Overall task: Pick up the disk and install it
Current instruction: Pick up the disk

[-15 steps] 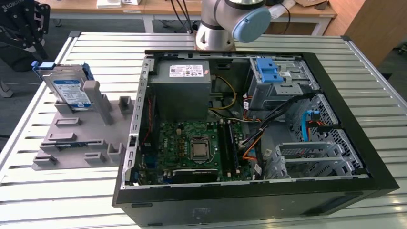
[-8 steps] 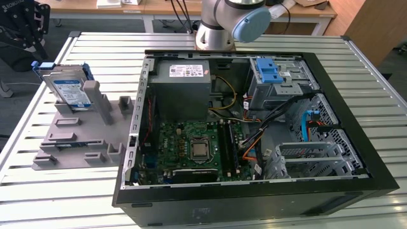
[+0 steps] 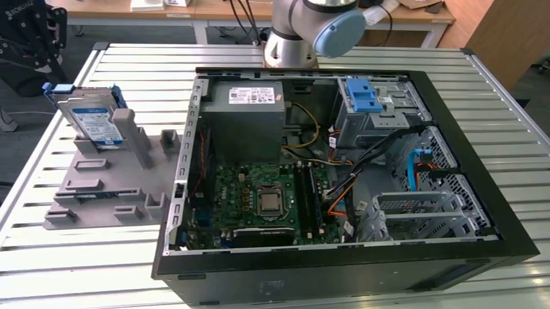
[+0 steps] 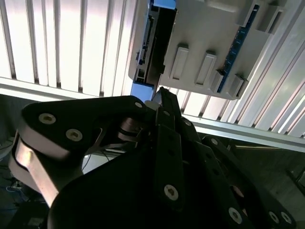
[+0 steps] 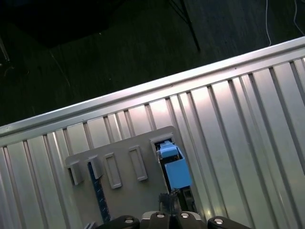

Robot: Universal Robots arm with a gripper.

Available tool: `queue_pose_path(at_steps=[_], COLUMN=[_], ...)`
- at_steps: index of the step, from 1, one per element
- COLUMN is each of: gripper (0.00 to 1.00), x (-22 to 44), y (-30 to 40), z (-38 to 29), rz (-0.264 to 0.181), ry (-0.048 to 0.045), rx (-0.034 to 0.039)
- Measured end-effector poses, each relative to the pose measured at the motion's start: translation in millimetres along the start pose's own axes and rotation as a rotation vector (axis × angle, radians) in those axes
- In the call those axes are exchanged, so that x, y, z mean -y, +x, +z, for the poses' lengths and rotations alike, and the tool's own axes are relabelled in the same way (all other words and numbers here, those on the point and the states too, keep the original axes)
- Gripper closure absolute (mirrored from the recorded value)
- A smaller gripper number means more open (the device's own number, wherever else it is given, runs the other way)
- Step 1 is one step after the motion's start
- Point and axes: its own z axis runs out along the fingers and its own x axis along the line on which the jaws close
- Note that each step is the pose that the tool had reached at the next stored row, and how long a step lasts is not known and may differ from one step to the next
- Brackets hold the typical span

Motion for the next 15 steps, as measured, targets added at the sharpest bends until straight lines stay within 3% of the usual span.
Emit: queue_pose_path(at_steps=[2, 4, 12, 15], gripper=[0.89, 0.89, 0.89, 0.89], x=[-2.8, -3.2, -3.2, -3.3], y=[0.9, 1.0, 1.0, 1.1], z=[0.8, 1.7, 4.5, 4.8], rz=[0.000, -0.017, -0.160, -0.174], ry=[0.0104, 0.0090, 0.0081, 0.0078], rx=[0.0068, 0.0137, 0.0120, 0.0119])
